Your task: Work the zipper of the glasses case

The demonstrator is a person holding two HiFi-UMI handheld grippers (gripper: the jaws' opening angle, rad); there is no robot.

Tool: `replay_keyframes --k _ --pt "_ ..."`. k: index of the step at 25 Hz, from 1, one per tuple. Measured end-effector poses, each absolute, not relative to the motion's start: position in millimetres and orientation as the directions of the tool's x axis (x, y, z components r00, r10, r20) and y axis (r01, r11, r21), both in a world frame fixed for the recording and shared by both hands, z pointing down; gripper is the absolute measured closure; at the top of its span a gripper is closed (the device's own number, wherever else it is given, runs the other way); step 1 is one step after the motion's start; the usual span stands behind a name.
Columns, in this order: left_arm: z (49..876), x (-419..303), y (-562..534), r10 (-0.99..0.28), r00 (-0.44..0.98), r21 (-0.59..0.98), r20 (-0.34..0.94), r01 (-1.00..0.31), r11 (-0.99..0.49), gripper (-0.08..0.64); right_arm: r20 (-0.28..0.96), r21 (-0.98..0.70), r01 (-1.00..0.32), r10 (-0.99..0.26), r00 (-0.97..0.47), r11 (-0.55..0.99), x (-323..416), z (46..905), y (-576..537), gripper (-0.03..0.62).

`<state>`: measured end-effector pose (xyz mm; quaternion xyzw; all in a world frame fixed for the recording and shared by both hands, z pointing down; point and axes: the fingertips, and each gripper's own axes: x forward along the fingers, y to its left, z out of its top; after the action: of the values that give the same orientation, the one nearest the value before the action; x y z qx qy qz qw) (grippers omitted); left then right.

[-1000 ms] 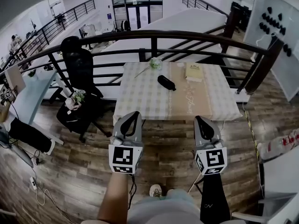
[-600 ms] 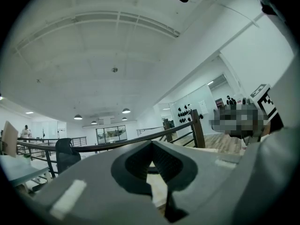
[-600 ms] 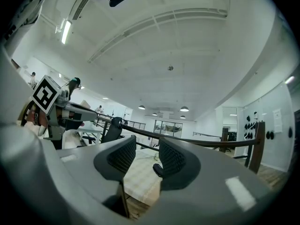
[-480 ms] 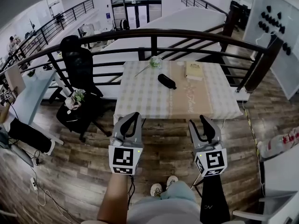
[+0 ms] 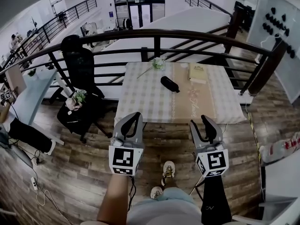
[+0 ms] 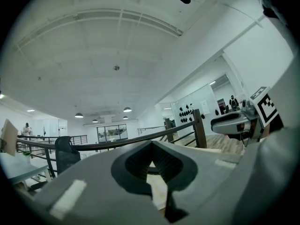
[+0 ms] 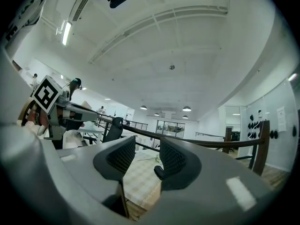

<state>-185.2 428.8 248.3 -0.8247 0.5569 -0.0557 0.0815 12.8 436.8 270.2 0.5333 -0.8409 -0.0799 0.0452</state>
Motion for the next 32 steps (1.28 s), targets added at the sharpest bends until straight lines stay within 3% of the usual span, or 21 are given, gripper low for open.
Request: replay_keyframes --k 23,32 --pt "237.2 -168.8 223.2 -0.952 0.306 -0.227 0.002 -0.927 -0.298 0.554 -0.040 0.178 -0.841 -0.850 -0.526 0.511 17.7 253.8 206.0 0.400" --pt "234.9 -154.7 192.9 -0.960 0.281 -0.237 0.006 -0.932 -0.274 0.554 -0.050 0.151 -0.827 -0.831 -0.554 0.542 30.8 253.9 166.9 0.400"
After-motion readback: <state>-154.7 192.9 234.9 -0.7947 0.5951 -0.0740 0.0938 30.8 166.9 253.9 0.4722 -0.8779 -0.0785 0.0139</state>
